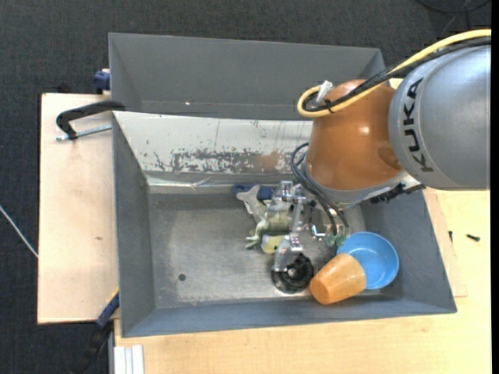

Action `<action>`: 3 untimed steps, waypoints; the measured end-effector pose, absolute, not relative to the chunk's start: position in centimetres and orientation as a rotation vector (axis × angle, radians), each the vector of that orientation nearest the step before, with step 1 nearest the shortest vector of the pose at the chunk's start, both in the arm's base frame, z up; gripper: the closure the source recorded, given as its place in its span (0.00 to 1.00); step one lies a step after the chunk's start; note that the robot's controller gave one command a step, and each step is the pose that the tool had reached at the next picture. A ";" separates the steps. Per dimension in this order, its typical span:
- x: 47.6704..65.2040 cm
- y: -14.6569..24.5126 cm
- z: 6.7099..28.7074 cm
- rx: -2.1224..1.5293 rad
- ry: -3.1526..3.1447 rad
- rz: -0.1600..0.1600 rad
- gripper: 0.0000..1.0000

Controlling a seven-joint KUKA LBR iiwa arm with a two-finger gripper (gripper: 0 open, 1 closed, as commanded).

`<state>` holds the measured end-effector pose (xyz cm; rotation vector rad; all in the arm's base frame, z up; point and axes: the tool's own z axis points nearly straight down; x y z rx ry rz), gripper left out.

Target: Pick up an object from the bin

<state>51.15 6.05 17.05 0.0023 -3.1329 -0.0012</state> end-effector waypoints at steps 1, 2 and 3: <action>55.9 2.3 7.3 -0.214 -3.143 -0.011 0.00; 56.0 2.3 7.6 -0.213 -3.149 -0.010 1.00; 56.1 2.5 21.5 0.201 -3.148 -0.001 1.00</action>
Offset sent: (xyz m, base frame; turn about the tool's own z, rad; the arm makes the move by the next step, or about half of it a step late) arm 0.0431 -0.0402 -0.1005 0.1381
